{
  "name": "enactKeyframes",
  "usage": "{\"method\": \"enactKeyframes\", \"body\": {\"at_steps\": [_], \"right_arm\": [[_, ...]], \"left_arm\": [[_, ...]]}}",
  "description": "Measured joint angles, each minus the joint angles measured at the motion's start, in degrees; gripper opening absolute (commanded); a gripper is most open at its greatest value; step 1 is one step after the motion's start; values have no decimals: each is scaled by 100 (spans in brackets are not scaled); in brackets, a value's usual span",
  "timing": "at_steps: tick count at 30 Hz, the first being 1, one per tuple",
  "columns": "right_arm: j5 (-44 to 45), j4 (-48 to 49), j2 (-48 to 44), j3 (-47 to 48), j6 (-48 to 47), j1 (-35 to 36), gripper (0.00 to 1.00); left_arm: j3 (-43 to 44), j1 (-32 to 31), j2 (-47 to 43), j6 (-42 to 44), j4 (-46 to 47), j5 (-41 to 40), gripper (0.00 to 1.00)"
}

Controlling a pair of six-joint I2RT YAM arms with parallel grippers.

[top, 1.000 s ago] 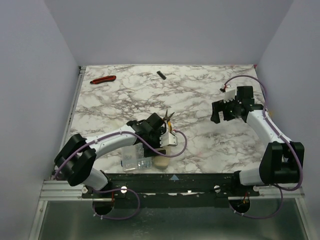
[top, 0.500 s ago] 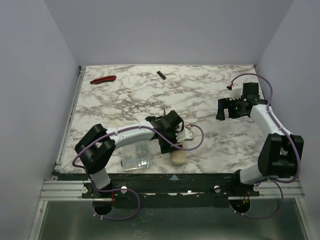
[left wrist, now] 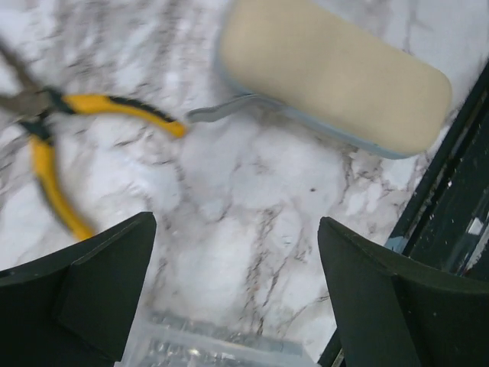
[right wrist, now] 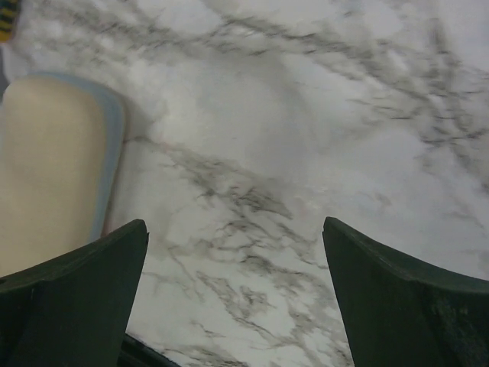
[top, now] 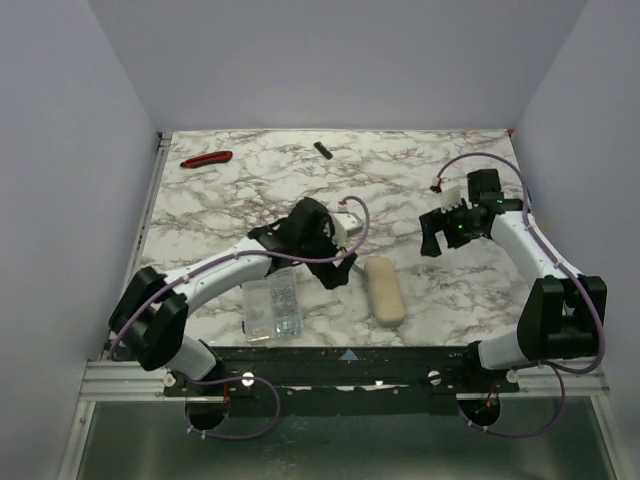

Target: Open the umbrella

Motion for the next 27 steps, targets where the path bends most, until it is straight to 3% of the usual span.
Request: {"method": "enactKeyframes", "body": {"at_steps": [4, 11, 17, 27], "right_arm": [[-7, -7, -363, -651, 140, 992, 100], [-20, 107, -380, -839, 841, 2282, 100], [278, 212, -254, -863, 1410, 3128, 100], [365, 278, 586, -654, 1637, 3595, 99]], "left_arm": [[-492, 809, -955, -236, 127, 28, 98], [-837, 1075, -1993, -446, 205, -385, 98], [-1134, 1510, -2358, -629, 210, -776, 98], [-1453, 1803, -2728, -831, 229, -946, 98]]}}
